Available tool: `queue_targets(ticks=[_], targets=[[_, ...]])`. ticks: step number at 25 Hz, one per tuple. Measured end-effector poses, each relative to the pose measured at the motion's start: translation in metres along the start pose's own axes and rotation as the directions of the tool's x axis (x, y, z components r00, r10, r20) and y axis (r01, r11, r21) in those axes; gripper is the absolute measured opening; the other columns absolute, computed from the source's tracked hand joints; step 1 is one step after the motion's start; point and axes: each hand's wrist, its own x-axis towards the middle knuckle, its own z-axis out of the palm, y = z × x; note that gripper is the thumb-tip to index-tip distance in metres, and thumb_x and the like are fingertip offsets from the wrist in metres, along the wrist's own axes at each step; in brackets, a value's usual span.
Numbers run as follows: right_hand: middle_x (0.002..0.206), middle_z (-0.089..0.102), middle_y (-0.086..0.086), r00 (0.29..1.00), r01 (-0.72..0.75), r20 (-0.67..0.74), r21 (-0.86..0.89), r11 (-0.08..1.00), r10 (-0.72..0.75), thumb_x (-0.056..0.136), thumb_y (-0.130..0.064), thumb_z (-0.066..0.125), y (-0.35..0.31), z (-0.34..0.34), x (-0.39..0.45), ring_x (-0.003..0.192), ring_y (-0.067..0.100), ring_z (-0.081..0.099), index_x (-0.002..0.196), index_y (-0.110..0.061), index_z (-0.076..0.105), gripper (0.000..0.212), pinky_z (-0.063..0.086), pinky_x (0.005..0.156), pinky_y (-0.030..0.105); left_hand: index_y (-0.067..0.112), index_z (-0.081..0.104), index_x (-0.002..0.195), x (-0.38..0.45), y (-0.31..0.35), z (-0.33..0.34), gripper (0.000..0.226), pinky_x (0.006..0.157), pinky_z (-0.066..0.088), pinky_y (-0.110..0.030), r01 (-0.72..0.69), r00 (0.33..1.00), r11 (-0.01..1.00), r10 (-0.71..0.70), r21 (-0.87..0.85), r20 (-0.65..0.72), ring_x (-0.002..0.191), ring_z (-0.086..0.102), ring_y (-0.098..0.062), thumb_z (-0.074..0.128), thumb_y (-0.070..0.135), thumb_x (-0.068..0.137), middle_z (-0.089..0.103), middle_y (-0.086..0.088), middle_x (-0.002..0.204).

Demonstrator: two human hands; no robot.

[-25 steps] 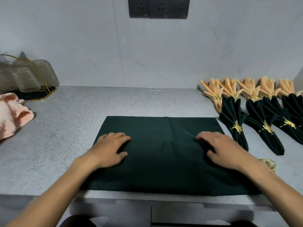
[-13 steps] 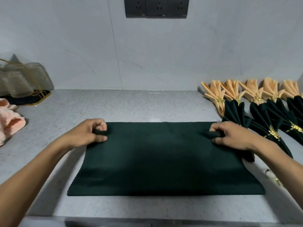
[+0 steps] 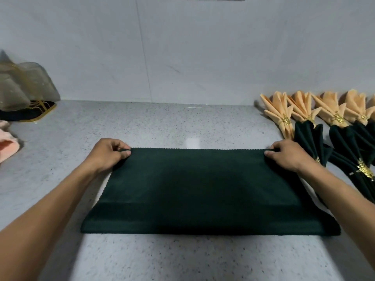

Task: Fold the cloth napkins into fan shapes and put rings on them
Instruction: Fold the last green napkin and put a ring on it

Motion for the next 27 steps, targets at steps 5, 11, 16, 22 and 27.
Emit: queue_targets(ticks=[5,11,16,22,27], targets=[[0.123,0.065,0.017,0.999,-0.034,-0.013,-0.023,0.999,0.033,0.097,-0.024,0.06,0.0,0.004,0.0,0.114,0.034,0.058,0.114,-0.004,0.069,0.027,0.043,0.089,0.032,0.018,0.073,0.077,0.002,0.001,0.007,0.012,0.076,0.055,-0.032,-0.015,0.998,0.999,0.018,0.046,-0.057,0.084,0.069,-0.019,0.076,0.025,0.086,0.073,-0.003,0.084],[0.127,0.062,0.019,0.998,-0.064,-0.01,-0.021,0.998,0.064,0.098,-0.023,0.058,-0.004,0.005,0.0,0.118,0.036,0.056,0.118,-0.002,0.066,0.031,0.043,0.096,0.035,0.015,0.063,0.062,0.004,-0.001,0.006,0.028,0.084,0.057,-0.043,0.05,0.998,0.998,-0.048,0.046,-0.041,0.086,0.07,-0.025,0.075,0.025,0.085,0.074,-0.005,0.089],[0.127,0.063,0.017,0.997,-0.077,-0.006,-0.04,0.996,0.077,0.095,-0.024,0.063,-0.004,0.005,-0.003,0.118,0.034,0.057,0.118,-0.004,0.067,0.031,0.043,0.095,0.033,0.007,0.065,0.076,0.006,-0.004,0.006,0.022,0.084,0.057,-0.045,0.042,0.996,0.992,-0.033,0.121,-0.078,0.089,0.068,-0.028,0.074,0.025,0.087,0.073,-0.008,0.093],[0.128,0.062,0.016,0.995,-0.099,-0.025,-0.043,0.994,0.098,0.094,-0.027,0.064,-0.001,0.007,-0.002,0.119,0.034,0.056,0.121,-0.007,0.065,0.033,0.044,0.096,0.036,0.016,0.067,0.095,-0.004,0.008,0.006,0.019,0.083,0.053,-0.038,0.085,0.992,0.994,-0.078,0.07,-0.099,0.094,0.065,-0.027,0.074,0.031,0.086,0.068,-0.005,0.096],[0.117,0.067,0.014,0.99,-0.024,-0.143,-0.045,0.999,0.017,0.092,-0.027,0.066,-0.002,0.012,-0.014,0.11,0.035,0.059,0.113,-0.011,0.064,0.026,0.048,0.09,0.04,0.02,0.062,0.123,-0.103,0.044,0.026,0.032,0.105,0.037,-0.042,-0.254,0.948,0.839,0.315,0.481,-0.049,0.125,0.048,-0.025,0.059,0.031,0.094,0.054,0.0,0.133]])
